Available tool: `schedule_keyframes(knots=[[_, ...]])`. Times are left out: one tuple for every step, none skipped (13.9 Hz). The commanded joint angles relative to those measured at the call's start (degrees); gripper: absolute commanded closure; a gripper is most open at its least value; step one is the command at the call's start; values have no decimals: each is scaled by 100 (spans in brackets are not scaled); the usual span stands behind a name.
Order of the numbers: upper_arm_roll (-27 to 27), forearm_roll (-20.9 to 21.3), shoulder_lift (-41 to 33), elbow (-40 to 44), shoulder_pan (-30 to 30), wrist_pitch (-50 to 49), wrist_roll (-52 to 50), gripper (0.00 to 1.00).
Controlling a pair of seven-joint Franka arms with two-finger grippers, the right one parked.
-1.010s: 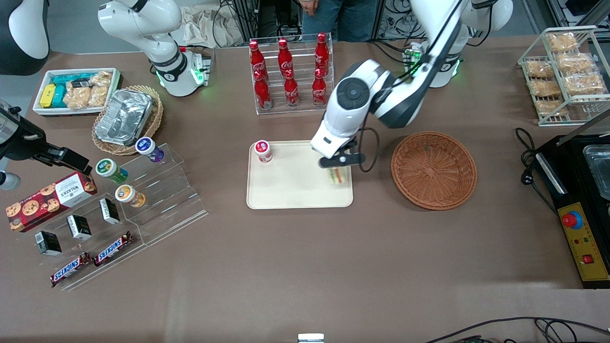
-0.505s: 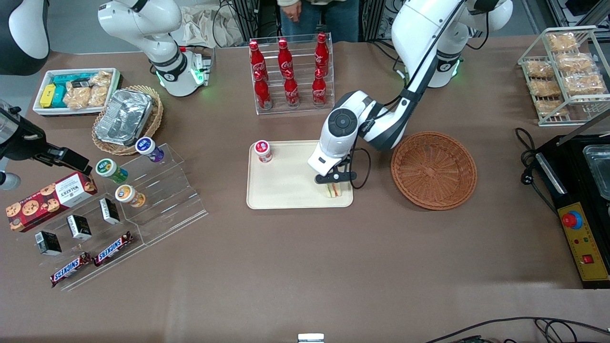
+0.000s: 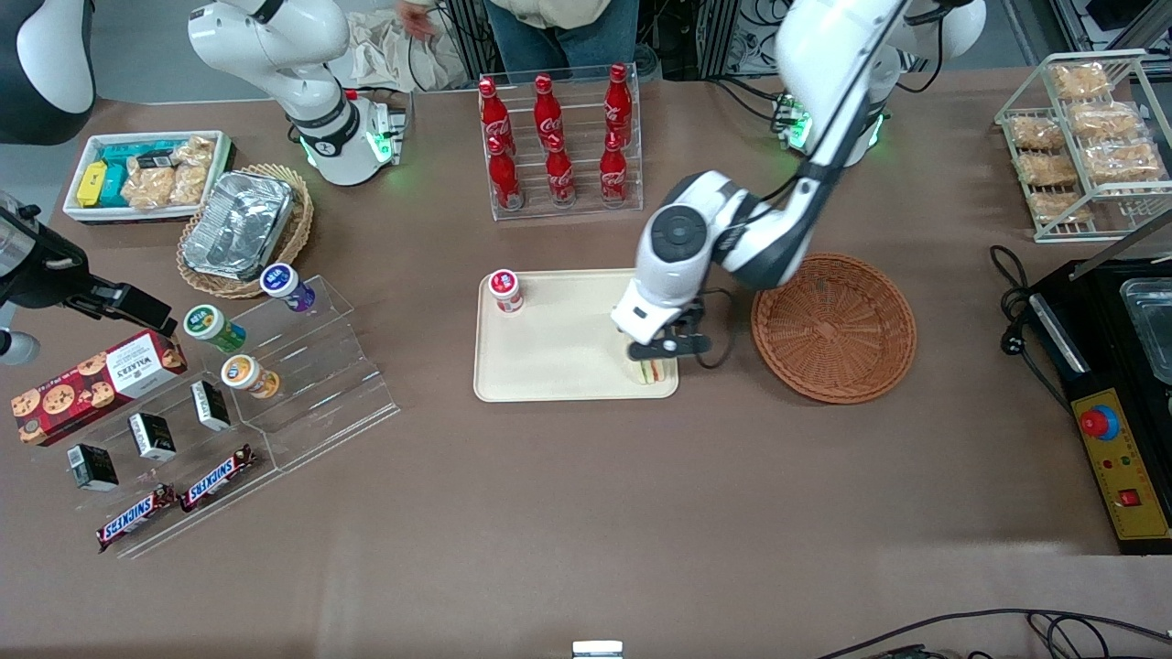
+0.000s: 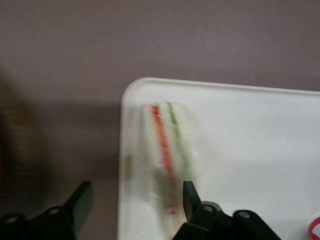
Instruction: Place sandwich from basket to tray
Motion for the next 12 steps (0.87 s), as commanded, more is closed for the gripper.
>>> schedule_keyframes(knots=[[-53,-25,-757,-114,656,-915,804,1],[-44,-16,-968,-114,832,-1189,1025,1],[-35,45,-1170,-114,1060,-1452,1236,1],[-35,11,-1381,-114,1271,-1716,1386,0],[-44,-25,-1575,-96,1517,-1997,1422,0],[-44,-25,-1777,-53,1737,-2339,1440,0],[-44,1,-1927,61,1940,-2673,1527,0],[-35,36,-2067,175,2150,-2990,1902,0],[-35,63,-2165,254,2396,-3202,2576,0],[-27,2,-2183,325,2677,-3247,3279,0],[-35,-25,-2200,413,2958,-3283,3660,0],[-35,36,-2262,509,3048,-3414,3681,0]])
